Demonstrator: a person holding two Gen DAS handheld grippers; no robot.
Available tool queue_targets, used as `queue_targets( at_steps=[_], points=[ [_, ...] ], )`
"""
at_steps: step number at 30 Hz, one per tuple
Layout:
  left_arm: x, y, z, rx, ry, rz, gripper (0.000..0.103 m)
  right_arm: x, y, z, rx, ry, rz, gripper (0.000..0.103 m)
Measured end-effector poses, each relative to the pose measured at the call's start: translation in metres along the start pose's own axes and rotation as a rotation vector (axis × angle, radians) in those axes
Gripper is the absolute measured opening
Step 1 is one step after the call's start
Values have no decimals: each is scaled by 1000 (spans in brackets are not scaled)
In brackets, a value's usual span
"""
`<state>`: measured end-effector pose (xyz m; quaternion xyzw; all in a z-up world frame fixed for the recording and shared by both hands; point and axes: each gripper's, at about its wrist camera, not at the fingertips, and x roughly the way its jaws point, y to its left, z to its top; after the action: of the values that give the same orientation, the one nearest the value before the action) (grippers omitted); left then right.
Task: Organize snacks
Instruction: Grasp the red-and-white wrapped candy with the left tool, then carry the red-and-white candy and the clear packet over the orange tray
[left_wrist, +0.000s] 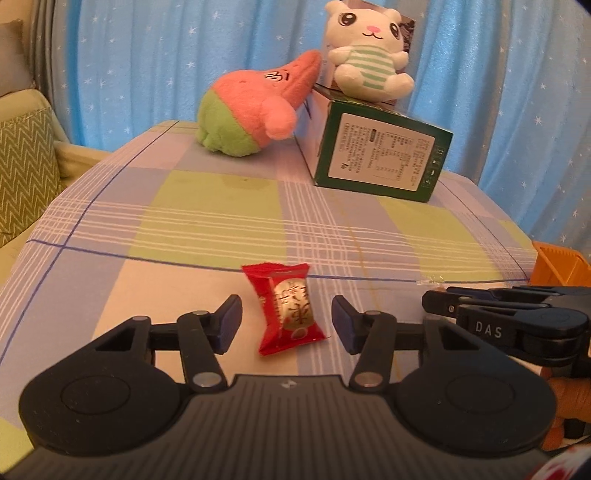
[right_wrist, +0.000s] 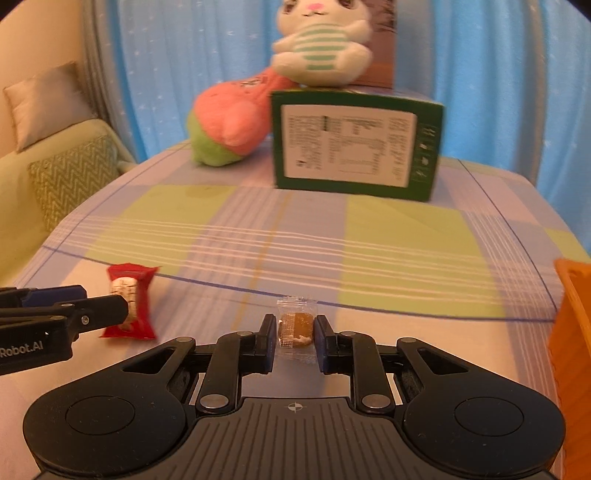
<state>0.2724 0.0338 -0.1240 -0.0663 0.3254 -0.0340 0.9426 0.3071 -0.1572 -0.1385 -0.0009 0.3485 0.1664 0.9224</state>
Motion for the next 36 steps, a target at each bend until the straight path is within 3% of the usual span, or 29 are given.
queue_targets(
  at_steps=[16, 23, 36],
  points=[
    [27, -15, 0, 68, 26, 32, 36, 3, -2, 2, 24, -4, 18, 22],
    [31, -13, 0, 83, 20, 50, 25, 3, -3, 1, 25, -6, 18, 22],
    [24, -9, 2, 82, 19, 46, 21, -6, -4, 4, 35, -16, 9, 22]
  ],
)
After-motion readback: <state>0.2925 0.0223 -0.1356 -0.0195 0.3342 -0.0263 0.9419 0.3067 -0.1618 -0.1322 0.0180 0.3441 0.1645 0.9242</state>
